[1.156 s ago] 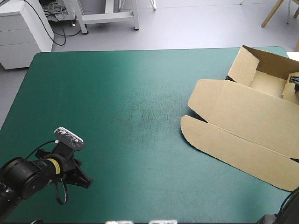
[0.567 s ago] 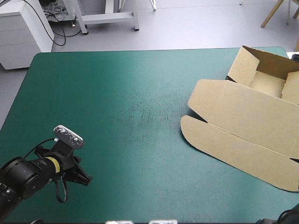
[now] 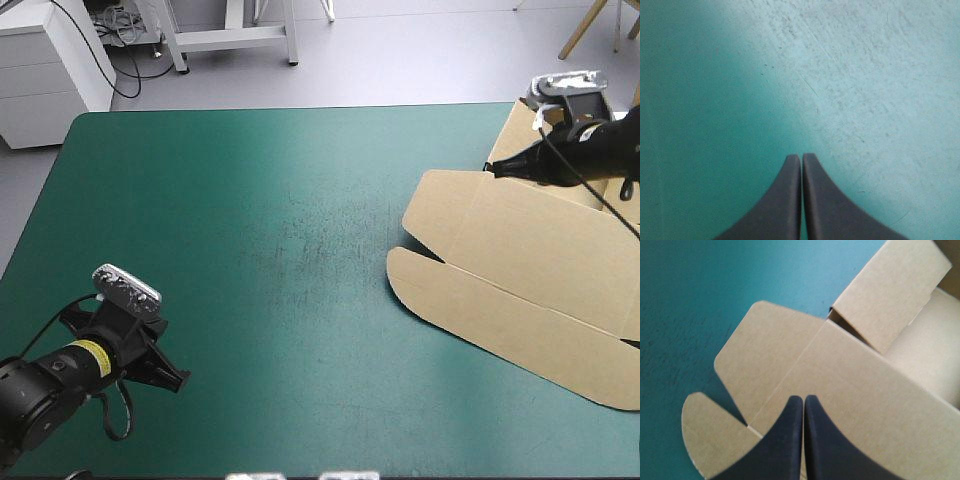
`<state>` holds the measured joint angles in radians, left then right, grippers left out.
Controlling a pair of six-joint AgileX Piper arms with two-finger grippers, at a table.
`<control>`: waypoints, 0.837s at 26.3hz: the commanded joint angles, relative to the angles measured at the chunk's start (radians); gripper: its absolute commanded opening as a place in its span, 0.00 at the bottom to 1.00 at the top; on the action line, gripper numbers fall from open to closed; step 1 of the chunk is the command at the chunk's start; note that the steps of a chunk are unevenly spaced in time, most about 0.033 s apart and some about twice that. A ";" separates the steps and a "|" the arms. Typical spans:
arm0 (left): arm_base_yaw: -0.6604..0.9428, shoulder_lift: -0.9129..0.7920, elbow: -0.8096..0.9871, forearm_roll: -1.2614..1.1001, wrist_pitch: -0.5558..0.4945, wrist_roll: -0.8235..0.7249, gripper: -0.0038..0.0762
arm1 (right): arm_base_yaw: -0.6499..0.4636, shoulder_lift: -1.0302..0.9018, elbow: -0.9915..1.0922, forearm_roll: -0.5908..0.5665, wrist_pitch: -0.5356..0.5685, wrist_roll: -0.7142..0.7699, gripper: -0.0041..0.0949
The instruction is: Fold the box
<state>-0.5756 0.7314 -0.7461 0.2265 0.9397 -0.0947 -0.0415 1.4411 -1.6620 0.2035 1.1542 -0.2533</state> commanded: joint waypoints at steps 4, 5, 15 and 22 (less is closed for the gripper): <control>-0.007 -0.121 0.023 0.014 -0.044 -0.007 0.04 | 0.029 -0.249 0.264 0.018 -0.148 -0.022 0.03; -0.007 -0.138 0.029 0.014 -0.041 -0.007 0.04 | 0.029 -0.291 0.315 0.018 -0.163 -0.022 0.03; -0.007 -0.300 0.088 -0.049 -0.040 -0.007 0.04 | 0.029 -0.760 0.705 0.009 -0.211 -0.064 0.03; -0.007 -0.328 0.089 -0.049 0.040 0.008 0.04 | 0.029 -1.034 0.924 0.006 -0.194 -0.068 0.03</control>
<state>-0.5756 0.3957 -0.6322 0.1738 0.9954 -0.0936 -0.0163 0.4583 -0.7668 0.2072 1.0185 -0.3108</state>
